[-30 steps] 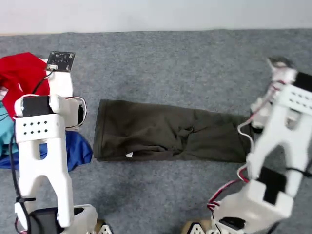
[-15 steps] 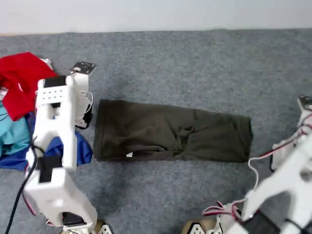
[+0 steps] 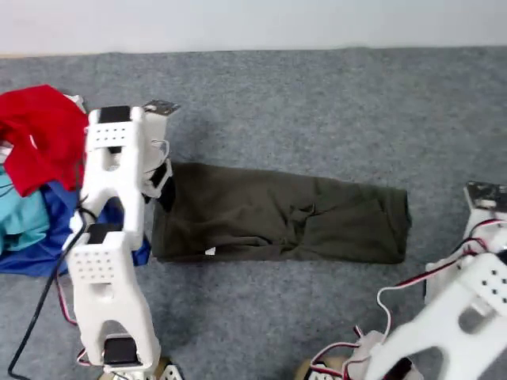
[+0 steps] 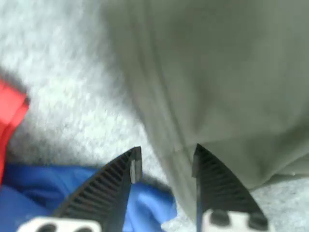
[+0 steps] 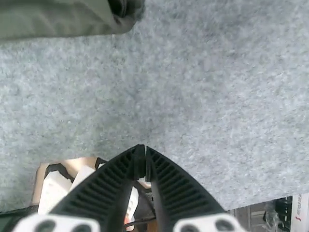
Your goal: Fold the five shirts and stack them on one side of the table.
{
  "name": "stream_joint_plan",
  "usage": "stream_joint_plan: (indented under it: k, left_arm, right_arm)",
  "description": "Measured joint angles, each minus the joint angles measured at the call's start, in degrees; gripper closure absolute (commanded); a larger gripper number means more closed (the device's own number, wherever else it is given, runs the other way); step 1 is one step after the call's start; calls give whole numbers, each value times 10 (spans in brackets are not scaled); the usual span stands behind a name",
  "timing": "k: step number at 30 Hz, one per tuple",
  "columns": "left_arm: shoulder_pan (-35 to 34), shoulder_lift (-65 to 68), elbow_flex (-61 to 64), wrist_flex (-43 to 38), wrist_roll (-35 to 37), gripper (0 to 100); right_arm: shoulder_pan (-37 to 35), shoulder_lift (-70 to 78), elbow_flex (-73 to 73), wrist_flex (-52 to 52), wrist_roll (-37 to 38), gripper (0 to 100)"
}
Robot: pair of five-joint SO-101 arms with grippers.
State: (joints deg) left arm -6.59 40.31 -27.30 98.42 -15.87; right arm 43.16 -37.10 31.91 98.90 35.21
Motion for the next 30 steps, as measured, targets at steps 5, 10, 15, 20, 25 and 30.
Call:
stream_joint_plan:
  k: [5,10,15,20,25,30]
  left_arm:
    - [17,55,-47,0,-3,818]
    - [4,82,-86,4,-3,818]
    - [0,82,-96,4,-3,816]
    - [0,91,-96,4,-3,818]
    - [0,122,-106,4,1,819]
    - [15,129,-113,8,18,877]
  right_arm:
    - [0,-28,4,0,0,976]
    - [0,-51,4,0,0,976]
    - [0,-52,4,0,0,976]
    - [0,-52,4,0,0,976]
    - [0,-52,4,0,0,976]
    - [0,-52,4,0,2,976]
